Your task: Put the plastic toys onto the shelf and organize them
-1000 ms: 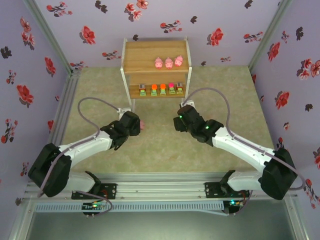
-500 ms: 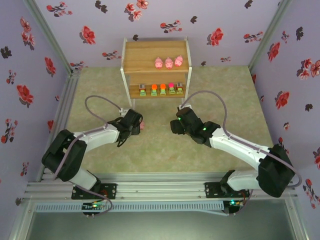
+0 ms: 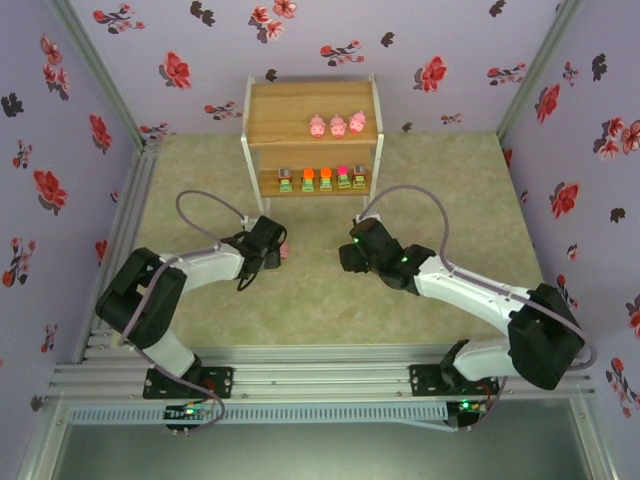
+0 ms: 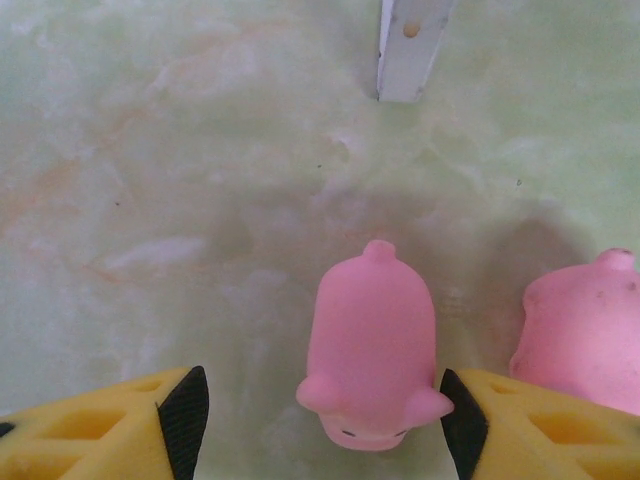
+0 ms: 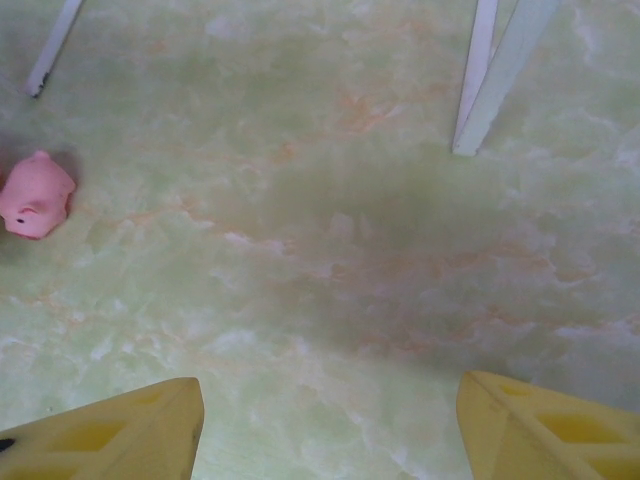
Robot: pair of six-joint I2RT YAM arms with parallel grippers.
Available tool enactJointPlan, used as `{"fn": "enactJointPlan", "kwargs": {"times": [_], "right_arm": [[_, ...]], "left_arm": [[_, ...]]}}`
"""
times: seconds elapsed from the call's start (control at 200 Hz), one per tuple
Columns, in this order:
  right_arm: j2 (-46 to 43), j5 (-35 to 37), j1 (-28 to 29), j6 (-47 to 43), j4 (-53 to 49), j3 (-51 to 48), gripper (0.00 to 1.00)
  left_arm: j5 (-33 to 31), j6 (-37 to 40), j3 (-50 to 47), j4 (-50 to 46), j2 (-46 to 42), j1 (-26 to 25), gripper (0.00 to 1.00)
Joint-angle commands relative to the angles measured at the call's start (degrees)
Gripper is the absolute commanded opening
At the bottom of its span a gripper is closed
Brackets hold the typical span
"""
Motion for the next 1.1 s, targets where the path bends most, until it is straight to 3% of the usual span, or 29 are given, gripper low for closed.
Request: {"fn": "enactJointPlan", "kwargs": {"times": [0.0,0.13,0.72,1.095], "right_arm": [[0.36,-0.22,-0.18,1.0,2.57,-1.12,0.56],[0.44,0.4,-0.11,1.09,4.13,-2.52,0.55],[1.49,2.14,0.46,0.44,5.53,-3.48,0.54],[1.38,2.18,0.66,0.25,5.44,-3.41,0.44]], "left_arm": [[0.29,1.02,1.92,0.98,1.55,0.53,0.64],[0.27,1.5,1.54,2.15,1.92,0.5,0.57],[-0.06,1.38,-2.27,4.75,0.26,0.59,0.47],[-0.07,2.63,-3.83,7.78,-0.28,0.59,0.42]]}}
